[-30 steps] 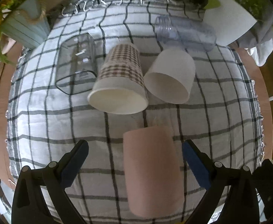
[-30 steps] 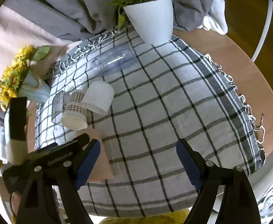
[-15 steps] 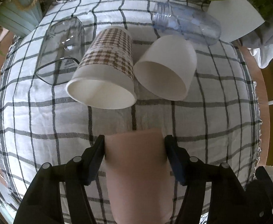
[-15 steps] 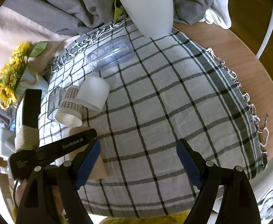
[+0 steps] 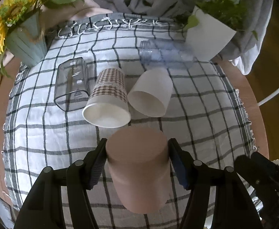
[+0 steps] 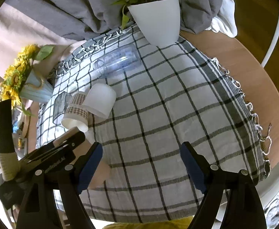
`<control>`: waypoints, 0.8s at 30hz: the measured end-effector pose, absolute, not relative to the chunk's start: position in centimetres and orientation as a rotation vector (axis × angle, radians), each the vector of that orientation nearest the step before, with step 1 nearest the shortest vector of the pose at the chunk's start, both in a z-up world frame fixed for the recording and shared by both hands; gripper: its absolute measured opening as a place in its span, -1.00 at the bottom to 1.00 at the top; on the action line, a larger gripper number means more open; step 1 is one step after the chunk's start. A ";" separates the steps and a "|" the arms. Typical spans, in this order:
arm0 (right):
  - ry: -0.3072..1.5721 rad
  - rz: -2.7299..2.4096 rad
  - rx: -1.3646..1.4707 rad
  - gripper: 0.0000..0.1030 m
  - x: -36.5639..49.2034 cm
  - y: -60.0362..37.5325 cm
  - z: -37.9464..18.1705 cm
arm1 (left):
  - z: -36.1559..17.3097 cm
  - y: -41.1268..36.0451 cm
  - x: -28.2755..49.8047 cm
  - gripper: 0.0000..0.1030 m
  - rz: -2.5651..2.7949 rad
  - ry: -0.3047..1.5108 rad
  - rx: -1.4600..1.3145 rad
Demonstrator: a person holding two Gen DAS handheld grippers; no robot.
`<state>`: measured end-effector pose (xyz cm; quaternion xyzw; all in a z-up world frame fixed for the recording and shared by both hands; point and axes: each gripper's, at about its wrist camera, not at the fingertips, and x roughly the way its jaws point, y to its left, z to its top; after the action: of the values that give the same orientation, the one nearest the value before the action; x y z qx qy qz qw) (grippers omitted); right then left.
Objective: Flip cup upside down
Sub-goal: 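Turn the pink cup rim-down with the right tool above the cloth, then lower the pink cup onto the cloth and open the right tool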
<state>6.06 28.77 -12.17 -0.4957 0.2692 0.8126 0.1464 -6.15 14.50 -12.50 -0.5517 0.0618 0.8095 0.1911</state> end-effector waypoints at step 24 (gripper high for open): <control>0.754 2.303 -1.457 0.62 6.3 28.6 -12.8 | -13.0 14.4 -5.6 0.21 2.261 0.164 -1.469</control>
<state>6.30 28.64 -12.76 -0.5090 0.2634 0.8044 0.1561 -5.61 14.44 -12.99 -0.5306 0.0593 0.8169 0.2182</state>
